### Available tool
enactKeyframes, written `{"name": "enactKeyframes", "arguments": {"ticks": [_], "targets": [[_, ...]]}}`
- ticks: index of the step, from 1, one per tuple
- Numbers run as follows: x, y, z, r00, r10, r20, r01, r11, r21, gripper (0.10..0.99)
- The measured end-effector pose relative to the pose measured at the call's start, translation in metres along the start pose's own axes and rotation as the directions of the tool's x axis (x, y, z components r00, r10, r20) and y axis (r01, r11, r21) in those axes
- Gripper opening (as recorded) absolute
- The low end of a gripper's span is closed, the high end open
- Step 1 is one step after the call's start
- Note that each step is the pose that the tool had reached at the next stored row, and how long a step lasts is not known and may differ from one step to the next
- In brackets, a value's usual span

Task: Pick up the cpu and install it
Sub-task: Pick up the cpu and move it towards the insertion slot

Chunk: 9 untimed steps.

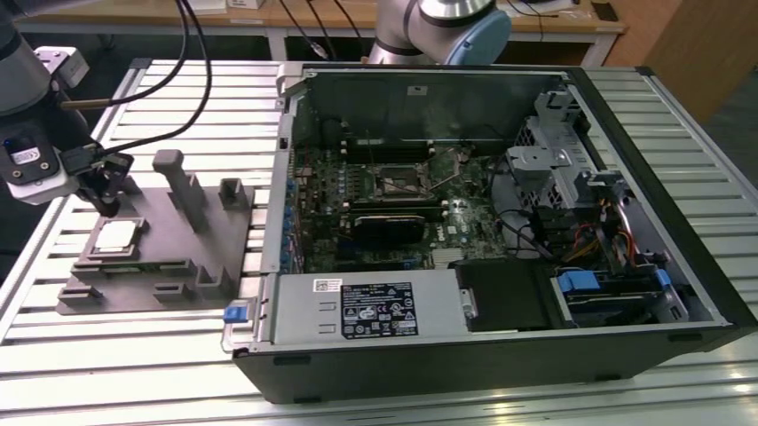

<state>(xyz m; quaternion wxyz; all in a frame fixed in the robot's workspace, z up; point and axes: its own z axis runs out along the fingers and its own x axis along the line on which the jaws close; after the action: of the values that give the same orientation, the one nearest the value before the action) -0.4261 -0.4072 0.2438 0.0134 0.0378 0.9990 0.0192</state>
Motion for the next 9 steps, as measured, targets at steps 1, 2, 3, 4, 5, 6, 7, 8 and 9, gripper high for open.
{"name": "enactKeyframes", "arguments": {"ticks": [1,2,3,4,5,6,7,8,9], "targets": [[0.0004,-0.0004,0.001,1.0,0.0,0.0,0.0,1.0,0.0,0.106],[0.0008,-0.0008,0.0019,1.0,0.0,0.0,0.0,1.0,0.0,0.106],[0.0011,-0.0012,0.0028,1.0,0.0,-0.0001,0.0,1.0,0.0,0.106],[0.0015,-0.0016,0.0037,1.0,0.0,-0.0001,0.0,1.0,0.0,0.106],[0.0019,-0.0021,0.0046,1.0,0.0,-0.0001,0.0,1.0,0.0,0.106],[0.0024,-0.0026,0.0055,1.0,0.0,0.0,0.0,1.0,0.0,0.106],[0.0028,-0.0032,0.0064,1.0,0.0,0.0,0.0,1.0,0.0,0.106],[0.0033,-0.0038,0.0072,1.0,0.0,0.0,0.0,1.0,0.0,0.106],[0.0039,-0.0045,0.0082,1.0,0.0,0.0,0.0,1.0,0.0,0.106]]}}
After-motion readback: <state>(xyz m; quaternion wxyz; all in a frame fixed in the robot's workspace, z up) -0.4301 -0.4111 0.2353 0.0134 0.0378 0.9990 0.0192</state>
